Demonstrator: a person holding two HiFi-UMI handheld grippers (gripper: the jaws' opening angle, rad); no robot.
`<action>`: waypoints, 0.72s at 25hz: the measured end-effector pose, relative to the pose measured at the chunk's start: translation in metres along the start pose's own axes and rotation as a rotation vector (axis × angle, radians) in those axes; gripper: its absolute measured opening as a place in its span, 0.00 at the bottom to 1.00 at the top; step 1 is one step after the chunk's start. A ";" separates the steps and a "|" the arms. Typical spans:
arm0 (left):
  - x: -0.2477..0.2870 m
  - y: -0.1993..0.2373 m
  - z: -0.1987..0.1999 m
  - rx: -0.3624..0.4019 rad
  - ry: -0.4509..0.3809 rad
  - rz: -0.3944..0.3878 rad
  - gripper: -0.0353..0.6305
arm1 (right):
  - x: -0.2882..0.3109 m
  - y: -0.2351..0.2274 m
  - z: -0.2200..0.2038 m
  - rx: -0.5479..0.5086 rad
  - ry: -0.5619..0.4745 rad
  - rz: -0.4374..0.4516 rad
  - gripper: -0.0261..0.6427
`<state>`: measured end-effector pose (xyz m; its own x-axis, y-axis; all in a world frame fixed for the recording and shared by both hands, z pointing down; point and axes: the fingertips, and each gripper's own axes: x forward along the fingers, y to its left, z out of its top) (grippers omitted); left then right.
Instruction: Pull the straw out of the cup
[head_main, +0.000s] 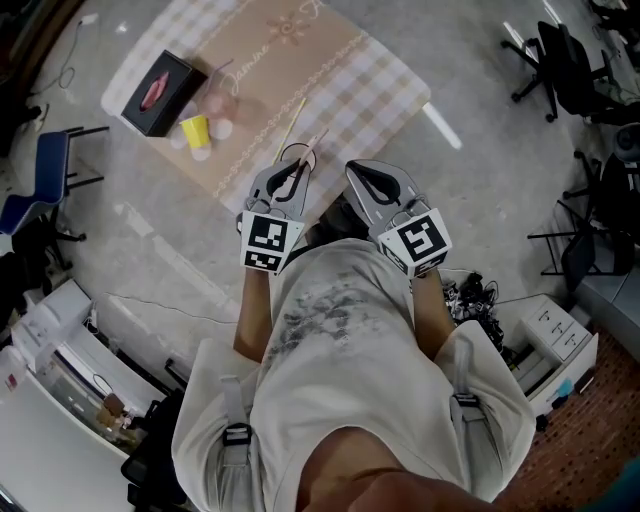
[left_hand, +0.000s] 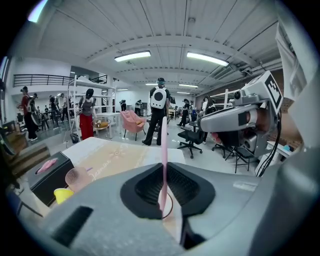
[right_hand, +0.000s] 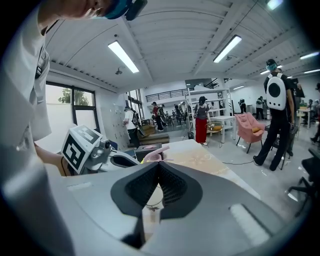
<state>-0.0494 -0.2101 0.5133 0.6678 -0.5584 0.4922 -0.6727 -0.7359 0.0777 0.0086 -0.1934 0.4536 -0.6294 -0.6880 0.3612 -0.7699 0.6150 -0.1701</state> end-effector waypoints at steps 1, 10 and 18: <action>-0.002 0.000 0.001 -0.001 -0.005 0.002 0.10 | 0.000 0.001 0.000 -0.002 -0.001 0.000 0.06; -0.024 0.004 0.008 -0.011 -0.054 0.029 0.10 | 0.002 0.015 0.004 -0.022 -0.010 0.015 0.06; -0.042 0.005 0.011 -0.024 -0.084 0.049 0.10 | 0.003 0.025 0.007 -0.041 -0.011 0.029 0.06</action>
<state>-0.0773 -0.1946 0.4838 0.6573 -0.6248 0.4214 -0.7122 -0.6978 0.0763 -0.0134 -0.1829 0.4436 -0.6526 -0.6737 0.3468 -0.7465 0.6500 -0.1421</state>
